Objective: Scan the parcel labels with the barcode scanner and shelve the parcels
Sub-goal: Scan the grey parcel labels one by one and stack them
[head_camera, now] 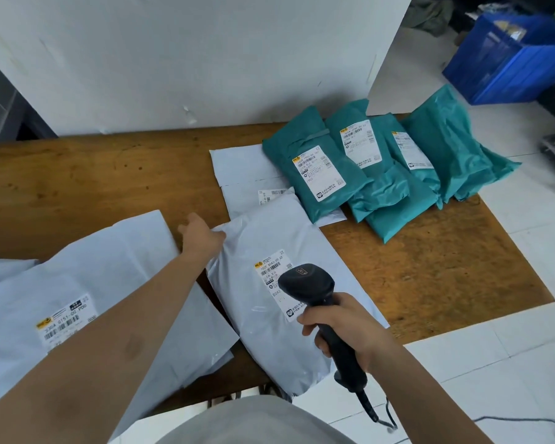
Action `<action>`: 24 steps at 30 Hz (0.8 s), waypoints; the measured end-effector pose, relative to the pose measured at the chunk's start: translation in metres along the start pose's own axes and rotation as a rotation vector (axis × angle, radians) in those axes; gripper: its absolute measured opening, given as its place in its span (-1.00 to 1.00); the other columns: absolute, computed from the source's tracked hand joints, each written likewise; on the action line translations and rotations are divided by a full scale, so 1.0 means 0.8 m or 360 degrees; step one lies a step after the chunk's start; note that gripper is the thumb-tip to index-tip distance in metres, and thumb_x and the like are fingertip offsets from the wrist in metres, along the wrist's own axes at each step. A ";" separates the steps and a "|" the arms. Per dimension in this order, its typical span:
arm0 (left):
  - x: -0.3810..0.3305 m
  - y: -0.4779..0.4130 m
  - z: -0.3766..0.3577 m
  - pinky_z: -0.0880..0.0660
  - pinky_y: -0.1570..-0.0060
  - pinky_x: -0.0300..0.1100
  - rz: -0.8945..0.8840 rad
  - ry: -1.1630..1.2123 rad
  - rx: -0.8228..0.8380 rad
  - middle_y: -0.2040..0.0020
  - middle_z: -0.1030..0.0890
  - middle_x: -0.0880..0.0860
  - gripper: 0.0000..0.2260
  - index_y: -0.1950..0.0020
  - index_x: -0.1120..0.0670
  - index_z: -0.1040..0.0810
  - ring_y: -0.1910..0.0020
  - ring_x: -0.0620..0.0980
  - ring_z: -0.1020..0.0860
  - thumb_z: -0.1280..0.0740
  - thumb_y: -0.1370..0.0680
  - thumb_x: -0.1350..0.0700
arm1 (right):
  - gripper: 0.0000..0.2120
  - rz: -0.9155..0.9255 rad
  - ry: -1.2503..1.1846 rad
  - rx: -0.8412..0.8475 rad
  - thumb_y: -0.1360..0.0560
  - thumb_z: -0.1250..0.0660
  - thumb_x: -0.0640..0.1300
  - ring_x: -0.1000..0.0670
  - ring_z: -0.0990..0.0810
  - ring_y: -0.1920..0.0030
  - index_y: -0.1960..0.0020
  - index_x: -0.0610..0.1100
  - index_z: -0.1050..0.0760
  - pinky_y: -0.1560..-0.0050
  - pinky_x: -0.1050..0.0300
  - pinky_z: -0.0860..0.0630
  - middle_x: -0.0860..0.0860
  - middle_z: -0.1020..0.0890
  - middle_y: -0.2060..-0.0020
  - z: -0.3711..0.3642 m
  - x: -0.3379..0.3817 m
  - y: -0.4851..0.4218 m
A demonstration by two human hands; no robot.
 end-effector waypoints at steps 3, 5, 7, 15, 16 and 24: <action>0.005 0.011 0.001 -0.40 -0.15 -0.08 0.0178 0.0158 -0.0073 -0.42 -0.14 0.28 -0.31 -0.46 0.26 -0.06 -0.27 0.21 -0.37 -0.40 -0.48 0.16 | -0.96 -0.0013 0.0003 0.0016 -0.40 -0.38 -0.30 -0.03 -0.40 0.53 0.20 -0.23 -0.53 0.46 0.18 -0.34 -0.10 -0.60 0.38 0.001 -0.002 0.002; 0.013 0.014 -0.006 -0.37 -0.22 -0.07 0.0286 0.0271 -0.0088 -0.41 -0.20 0.26 -0.28 -0.45 0.31 -0.03 -0.33 0.18 -0.34 -0.41 -0.47 0.18 | -0.95 -0.0026 0.0008 0.0024 -0.40 -0.38 -0.30 -0.03 -0.39 0.54 0.21 -0.24 -0.52 0.47 0.19 -0.33 -0.11 -0.59 0.38 0.001 -0.003 0.002; 0.022 0.022 -0.017 -0.38 -0.27 -0.04 0.0400 0.0411 -0.0016 -0.38 -0.30 0.22 -0.24 -0.45 0.34 -0.07 -0.33 0.17 -0.37 -0.44 -0.42 0.19 | -0.95 -0.0035 0.0022 0.0040 -0.40 -0.39 -0.30 -0.02 -0.39 0.55 0.22 -0.24 -0.52 0.47 0.19 -0.33 -0.11 -0.59 0.38 -0.001 -0.005 0.002; 0.063 0.069 -0.061 -0.50 -0.13 0.04 0.0588 0.0975 0.0163 -0.25 -0.49 0.23 -0.35 -0.39 0.31 -0.28 -0.18 0.22 -0.50 -0.44 -0.34 0.33 | -0.94 -0.0040 0.0038 0.0063 -0.41 -0.40 -0.29 -0.03 -0.40 0.53 0.18 -0.25 -0.53 0.47 0.19 -0.35 -0.11 -0.60 0.39 0.000 -0.012 0.001; 0.064 0.072 -0.060 -0.48 -0.18 0.07 0.0588 0.0985 0.0132 -0.31 -0.44 0.22 -0.29 -0.44 0.29 -0.19 -0.24 0.23 -0.46 -0.43 -0.36 0.33 | -0.95 -0.0050 0.0050 0.0060 -0.40 -0.40 -0.28 -0.02 -0.41 0.53 0.18 -0.25 -0.54 0.47 0.20 -0.36 -0.10 -0.61 0.39 0.001 -0.013 0.001; 0.061 0.077 -0.060 -0.39 -0.27 0.20 0.0604 0.1004 0.0187 -0.46 -0.25 0.06 -0.22 -0.54 -0.04 0.03 -0.38 0.21 -0.31 -0.30 -0.47 0.35 | -0.94 -0.0079 0.0153 0.0058 -0.39 -0.41 -0.27 -0.03 -0.40 0.53 0.17 -0.24 -0.54 0.43 0.18 -0.34 -0.12 -0.61 0.39 0.014 -0.020 0.001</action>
Point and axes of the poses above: each hand's wrist, its own y-axis away from the middle knuckle, its own z-axis out of the back of the hand, x = y × z, the point moved 6 cm from there along -y, towards the middle knuckle
